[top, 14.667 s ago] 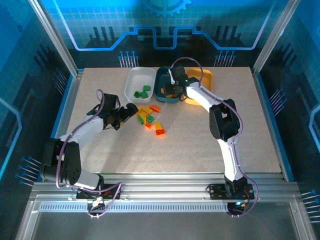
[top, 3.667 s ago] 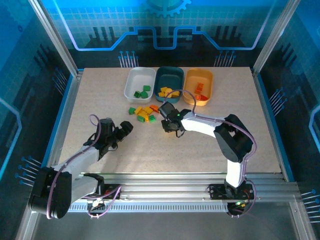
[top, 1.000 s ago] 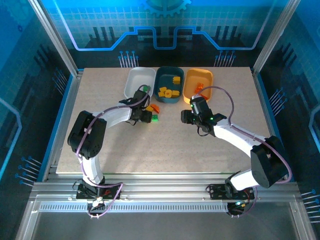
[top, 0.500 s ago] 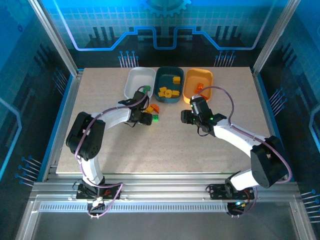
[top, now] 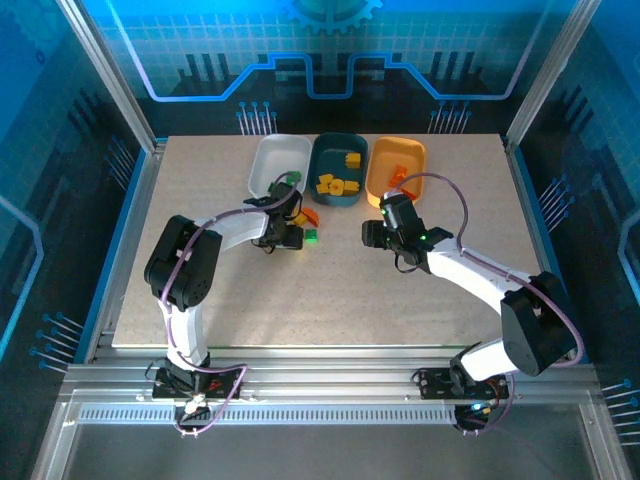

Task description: Sort the legos into containers by color

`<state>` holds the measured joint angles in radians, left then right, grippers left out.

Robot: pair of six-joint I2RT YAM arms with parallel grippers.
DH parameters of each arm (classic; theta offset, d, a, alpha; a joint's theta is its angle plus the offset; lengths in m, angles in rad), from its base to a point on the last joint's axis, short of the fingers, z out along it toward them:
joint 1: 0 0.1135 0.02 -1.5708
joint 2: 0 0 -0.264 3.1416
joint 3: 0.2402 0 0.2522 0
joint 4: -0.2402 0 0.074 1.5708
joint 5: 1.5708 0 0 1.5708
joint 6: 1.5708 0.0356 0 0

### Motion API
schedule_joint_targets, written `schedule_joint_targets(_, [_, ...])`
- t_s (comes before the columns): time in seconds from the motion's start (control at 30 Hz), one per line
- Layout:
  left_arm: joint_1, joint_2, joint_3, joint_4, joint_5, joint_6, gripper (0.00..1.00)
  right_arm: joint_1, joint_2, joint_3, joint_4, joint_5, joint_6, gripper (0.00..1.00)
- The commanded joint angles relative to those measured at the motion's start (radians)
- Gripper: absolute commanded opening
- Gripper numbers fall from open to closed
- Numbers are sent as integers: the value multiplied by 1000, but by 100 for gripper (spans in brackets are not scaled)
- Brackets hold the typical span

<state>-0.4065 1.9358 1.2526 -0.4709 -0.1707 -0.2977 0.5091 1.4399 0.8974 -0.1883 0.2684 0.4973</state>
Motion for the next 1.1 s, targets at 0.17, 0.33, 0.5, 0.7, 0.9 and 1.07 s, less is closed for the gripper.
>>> schedule_joint_targets(0.17, [25,42,74,-23,-5,-15,61,-6,-5,-9,16,-9,-9,66])
schedule_joint_targets(0.33, [25,34,54,-29,-1,-17,55,-6,-16,-12,16,-6,-9,66])
schedule_joint_targets(0.5, [25,-2,9,-28,-4,-16,49,-5,-16,-12,16,-7,-9,65])
schedule_joint_targets(0.7, [14,-76,-16,-60,-1,-14,43,-3,-22,-12,19,-3,-9,65])
schedule_joint_targets(0.9, [1,-237,9,-138,-4,-25,42,-1,-1,-12,29,-9,-6,65])
schedule_joint_targets(1.07, [54,-158,244,-211,-13,-3,41,1,25,-12,39,-14,-2,65])
